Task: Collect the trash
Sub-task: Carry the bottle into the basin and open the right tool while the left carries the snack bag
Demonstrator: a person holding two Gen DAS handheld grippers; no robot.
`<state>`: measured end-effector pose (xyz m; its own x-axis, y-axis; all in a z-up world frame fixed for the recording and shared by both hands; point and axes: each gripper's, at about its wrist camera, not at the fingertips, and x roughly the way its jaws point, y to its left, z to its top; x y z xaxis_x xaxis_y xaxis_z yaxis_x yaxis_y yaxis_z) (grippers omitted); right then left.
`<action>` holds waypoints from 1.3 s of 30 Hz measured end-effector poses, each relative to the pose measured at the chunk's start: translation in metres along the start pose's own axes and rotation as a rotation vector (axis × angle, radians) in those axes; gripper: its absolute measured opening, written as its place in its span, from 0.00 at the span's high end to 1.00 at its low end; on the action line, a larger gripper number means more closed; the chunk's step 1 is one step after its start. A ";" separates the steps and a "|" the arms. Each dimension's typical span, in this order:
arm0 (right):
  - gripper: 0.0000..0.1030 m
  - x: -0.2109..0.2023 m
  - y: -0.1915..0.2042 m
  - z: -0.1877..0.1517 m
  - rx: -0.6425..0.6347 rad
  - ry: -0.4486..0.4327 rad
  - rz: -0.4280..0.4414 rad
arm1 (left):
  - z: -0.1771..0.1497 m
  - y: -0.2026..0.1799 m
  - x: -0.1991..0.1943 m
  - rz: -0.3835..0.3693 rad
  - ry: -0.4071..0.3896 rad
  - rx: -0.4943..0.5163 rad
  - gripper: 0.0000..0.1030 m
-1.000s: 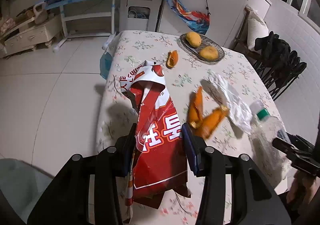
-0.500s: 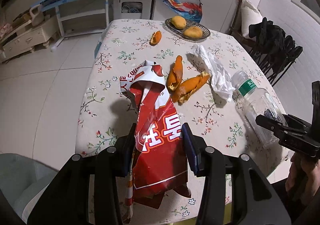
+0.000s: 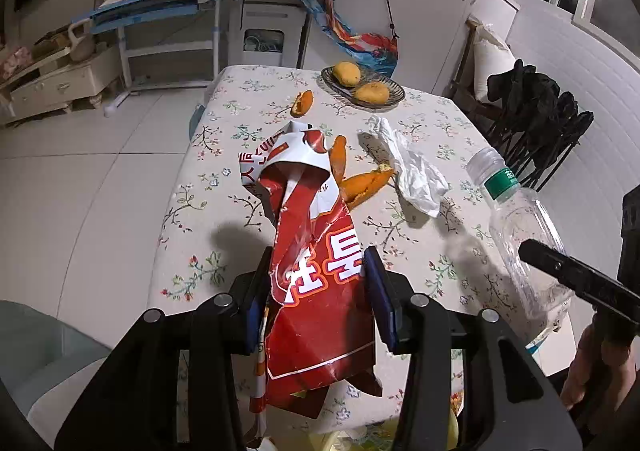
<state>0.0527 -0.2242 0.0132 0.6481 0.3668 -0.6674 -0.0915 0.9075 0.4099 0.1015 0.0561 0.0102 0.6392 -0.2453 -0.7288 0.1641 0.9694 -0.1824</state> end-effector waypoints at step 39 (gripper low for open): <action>0.47 -0.047 0.054 -0.137 -0.097 0.198 0.096 | -0.105 -0.032 -0.098 0.017 -0.124 0.026 0.58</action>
<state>-0.0868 -0.1646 -0.0187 0.4729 0.4762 -0.7413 -0.2237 0.8787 0.4218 -0.0451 0.0493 0.0183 0.7297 -0.2290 -0.6443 0.1708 0.9734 -0.1526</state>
